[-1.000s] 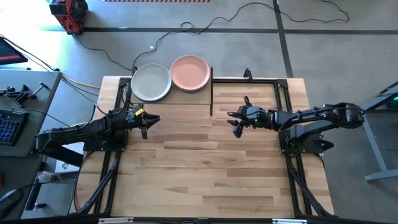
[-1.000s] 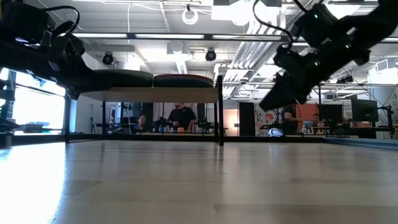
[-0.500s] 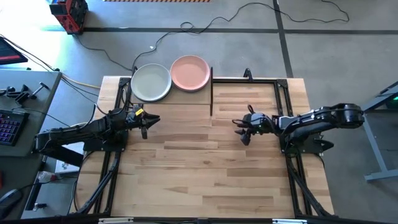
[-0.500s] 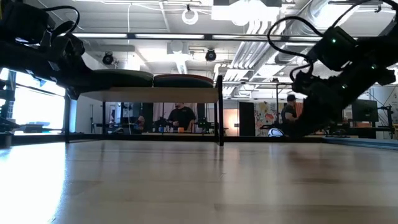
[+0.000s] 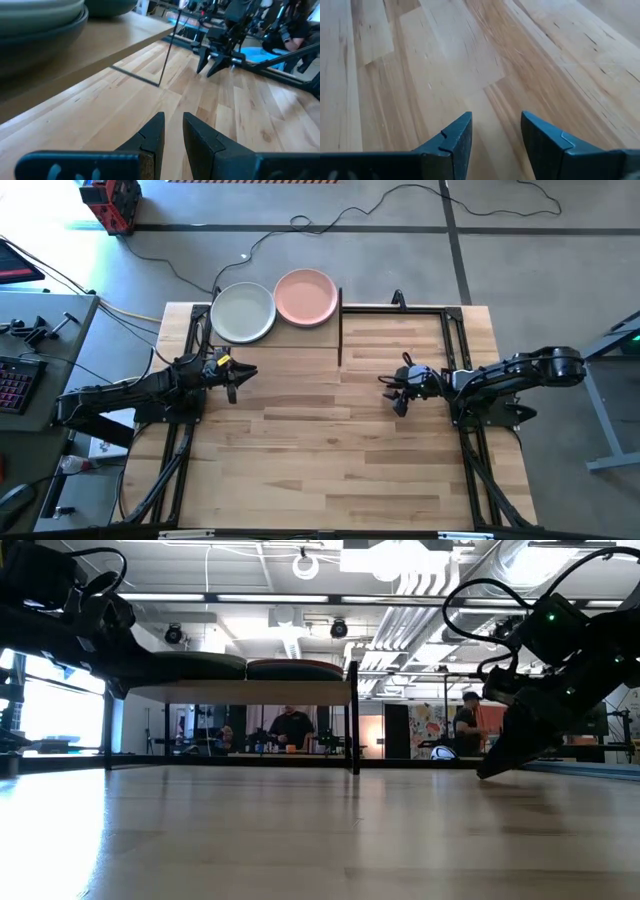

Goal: Place and stack plates onto a shelf
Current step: Return to Home Position

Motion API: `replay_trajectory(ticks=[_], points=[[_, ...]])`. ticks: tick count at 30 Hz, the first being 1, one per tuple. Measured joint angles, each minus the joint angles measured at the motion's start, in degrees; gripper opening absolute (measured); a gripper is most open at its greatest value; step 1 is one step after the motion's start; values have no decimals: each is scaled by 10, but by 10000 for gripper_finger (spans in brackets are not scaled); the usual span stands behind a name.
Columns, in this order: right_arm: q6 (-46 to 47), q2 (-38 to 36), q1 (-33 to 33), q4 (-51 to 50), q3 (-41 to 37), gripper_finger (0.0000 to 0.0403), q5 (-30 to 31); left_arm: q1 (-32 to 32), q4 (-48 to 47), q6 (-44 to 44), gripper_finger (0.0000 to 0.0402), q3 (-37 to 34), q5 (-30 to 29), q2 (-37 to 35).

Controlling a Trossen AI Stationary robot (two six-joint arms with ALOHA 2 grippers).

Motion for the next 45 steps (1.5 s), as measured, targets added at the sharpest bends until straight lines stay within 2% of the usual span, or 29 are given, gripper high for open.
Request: replay_trajectory(ticks=[19, 22, 25, 30, 35, 39, 45], points=[[0, 0, 0, 1, 0, 154, 3, -55, 0, 0, 60, 1, 0, -122], [0, -25, 0, -12, 0, 154, 3, -58, 3, 0, 60, 1, 0, -123], [0, -87, 0, -52, 0, 154, 3, -62, 3, 0, 60, 1, 0, -123], [0, -239, 0, -124, 0, 154, 3, -62, 3, 0, 60, 1, 0, -123], [0, -371, 1, -140, 0, 154, 3, -62, 3, 0, 60, 1, 0, -123], [0, -444, 1, -140, 0, 154, 3, -69, 3, 0, 60, 1, 0, -123], [0, -527, 1, -140, 0, 154, 3, -120, 3, 0, 60, 0, 0, -123]])
